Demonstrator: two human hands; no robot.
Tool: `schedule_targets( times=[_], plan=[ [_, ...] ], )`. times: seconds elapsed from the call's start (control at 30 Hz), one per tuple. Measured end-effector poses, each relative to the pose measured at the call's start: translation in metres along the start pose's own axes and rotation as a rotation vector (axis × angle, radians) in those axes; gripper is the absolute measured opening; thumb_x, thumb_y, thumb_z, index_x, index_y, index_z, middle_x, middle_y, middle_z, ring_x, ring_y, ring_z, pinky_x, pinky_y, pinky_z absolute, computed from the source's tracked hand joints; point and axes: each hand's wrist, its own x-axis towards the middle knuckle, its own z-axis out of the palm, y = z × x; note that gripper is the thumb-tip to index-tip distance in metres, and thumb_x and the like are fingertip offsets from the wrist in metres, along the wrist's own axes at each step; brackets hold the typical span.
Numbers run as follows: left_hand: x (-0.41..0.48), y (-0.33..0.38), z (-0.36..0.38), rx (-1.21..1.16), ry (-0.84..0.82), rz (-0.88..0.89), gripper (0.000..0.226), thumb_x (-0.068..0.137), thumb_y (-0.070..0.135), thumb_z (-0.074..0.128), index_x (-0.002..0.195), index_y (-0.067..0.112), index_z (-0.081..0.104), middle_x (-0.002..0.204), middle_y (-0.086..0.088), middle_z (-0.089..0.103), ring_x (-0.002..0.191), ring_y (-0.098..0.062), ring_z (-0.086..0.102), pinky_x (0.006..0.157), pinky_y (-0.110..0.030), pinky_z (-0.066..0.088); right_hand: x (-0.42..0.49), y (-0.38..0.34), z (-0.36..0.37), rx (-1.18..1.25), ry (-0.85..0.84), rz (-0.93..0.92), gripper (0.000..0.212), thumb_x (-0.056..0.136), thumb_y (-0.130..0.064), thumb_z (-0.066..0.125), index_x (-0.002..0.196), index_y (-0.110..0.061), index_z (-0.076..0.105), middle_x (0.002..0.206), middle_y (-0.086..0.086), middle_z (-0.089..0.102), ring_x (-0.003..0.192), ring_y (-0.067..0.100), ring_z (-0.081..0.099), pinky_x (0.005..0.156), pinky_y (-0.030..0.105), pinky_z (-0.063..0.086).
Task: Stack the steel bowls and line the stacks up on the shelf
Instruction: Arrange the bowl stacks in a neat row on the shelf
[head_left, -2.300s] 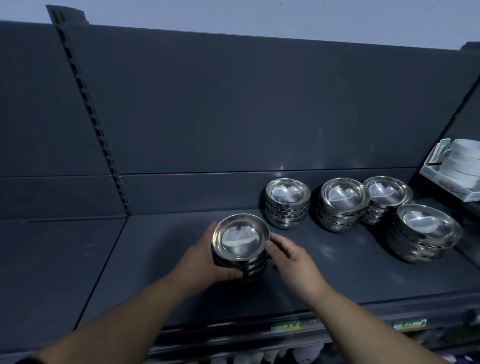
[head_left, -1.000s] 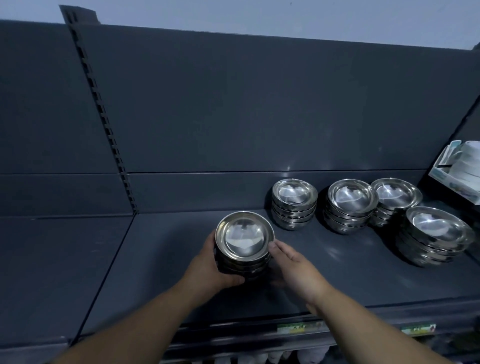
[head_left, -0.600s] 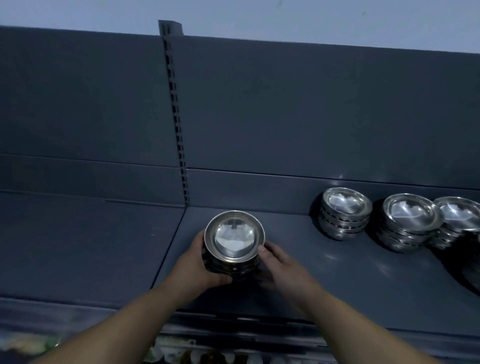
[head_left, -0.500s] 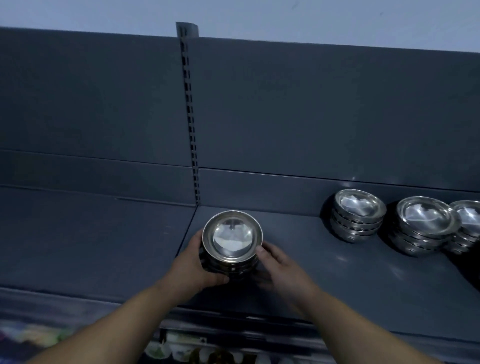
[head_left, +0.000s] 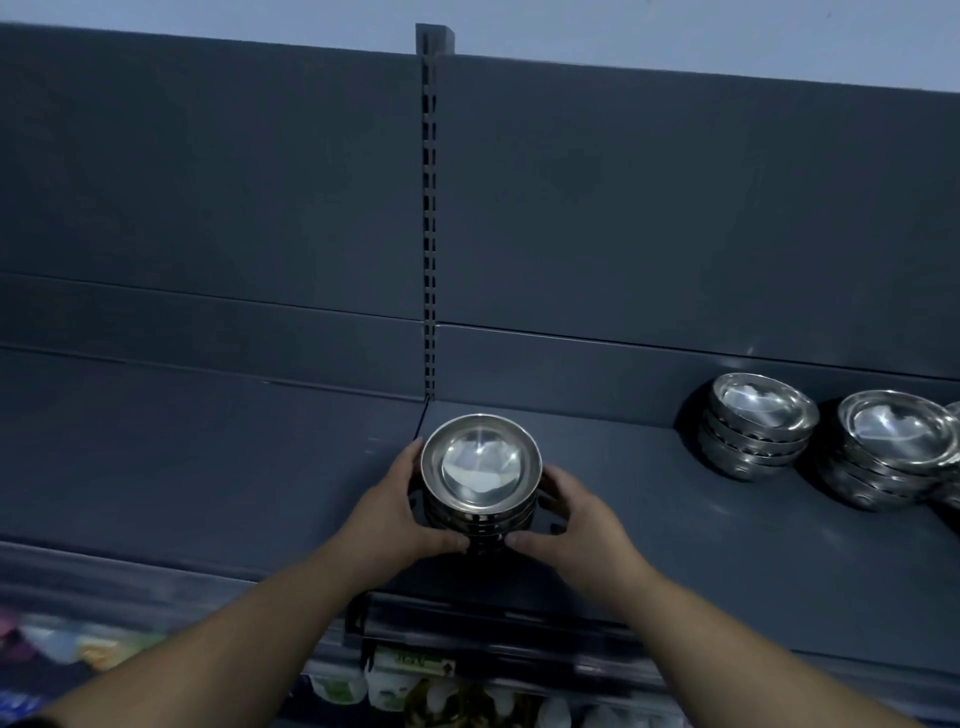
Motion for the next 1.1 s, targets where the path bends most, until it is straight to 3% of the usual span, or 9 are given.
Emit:
schedule_targets(
  times=[0.13, 0.27, 0.4, 0.67, 0.77, 1.03, 1.1],
  plan=[
    [0.001, -0.003, 0.001, 0.027, 0.008, 0.028, 0.113, 0.047, 0.03, 0.094, 0.136, 0.05, 0.027, 0.124, 0.033, 0.051, 0.122, 0.002, 0.05, 0.106, -0.026, 0.041, 0.002, 0.006, 0.003, 0.01, 0.041, -0.031, 0.078, 0.066, -0.011, 0.087, 0.123, -0.042, 0.044, 0.123, -0.02, 0.059, 0.122, 0.003, 0.053, 0.104, 0.024, 0.042],
    [0.003, -0.005, 0.0, 0.042, 0.011, 0.032, 0.117, 0.043, 0.036, 0.093, 0.139, 0.049, 0.027, 0.128, 0.03, 0.052, 0.123, 0.002, 0.05, 0.108, -0.03, 0.041, 0.004, 0.013, 0.005, 0.009, 0.051, -0.039, 0.077, 0.065, -0.014, 0.088, 0.119, -0.049, 0.044, 0.124, -0.023, 0.059, 0.122, 0.0, 0.053, 0.105, 0.028, 0.044],
    [0.005, -0.003, -0.002, 0.048, -0.003, 0.03, 0.108, 0.042, 0.039, 0.093, 0.128, 0.059, 0.03, 0.126, 0.028, 0.055, 0.121, 0.003, 0.051, 0.108, -0.031, 0.042, 0.005, 0.012, 0.004, -0.006, 0.056, -0.029, 0.079, 0.063, -0.02, 0.089, 0.127, -0.04, 0.047, 0.124, -0.019, 0.06, 0.119, 0.001, 0.055, 0.104, 0.03, 0.046],
    [0.004, 0.003, -0.004, 0.012, -0.007, 0.033, 0.113, 0.038, 0.05, 0.093, 0.135, 0.051, 0.034, 0.131, 0.022, 0.053, 0.122, 0.0, 0.051, 0.109, -0.034, 0.041, 0.008, 0.01, 0.001, -0.014, 0.048, -0.02, 0.088, 0.057, -0.028, 0.092, 0.131, -0.039, 0.046, 0.124, -0.02, 0.059, 0.118, 0.003, 0.055, 0.103, 0.031, 0.047],
    [0.004, 0.005, -0.003, -0.02, -0.001, 0.033, 0.116, 0.037, 0.057, 0.091, 0.137, 0.047, 0.034, 0.132, 0.021, 0.054, 0.124, -0.003, 0.051, 0.109, -0.037, 0.041, 0.009, 0.013, 0.003, 0.006, 0.038, -0.002, 0.077, 0.056, -0.029, 0.092, 0.118, -0.048, 0.049, 0.119, -0.017, 0.064, 0.114, 0.003, 0.059, 0.102, 0.034, 0.05],
    [0.006, 0.009, -0.006, -0.007, -0.01, 0.056, 0.097, 0.044, 0.053, 0.09, 0.129, 0.05, 0.042, 0.125, 0.022, 0.059, 0.119, -0.002, 0.055, 0.106, -0.035, 0.044, 0.006, 0.018, 0.01, 0.067, 0.066, 0.002, 0.077, 0.062, -0.021, 0.09, 0.128, -0.032, 0.053, 0.116, -0.018, 0.065, 0.113, -0.002, 0.059, 0.097, 0.022, 0.049],
    [0.007, 0.01, -0.007, 0.001, -0.013, 0.064, 0.089, 0.044, 0.051, 0.089, 0.12, 0.059, 0.044, 0.122, 0.024, 0.06, 0.117, 0.001, 0.055, 0.105, -0.031, 0.044, 0.005, 0.017, 0.011, 0.064, 0.073, 0.005, 0.076, 0.061, -0.026, 0.091, 0.125, -0.035, 0.052, 0.117, -0.016, 0.065, 0.114, -0.001, 0.059, 0.099, 0.027, 0.05]
  ],
)
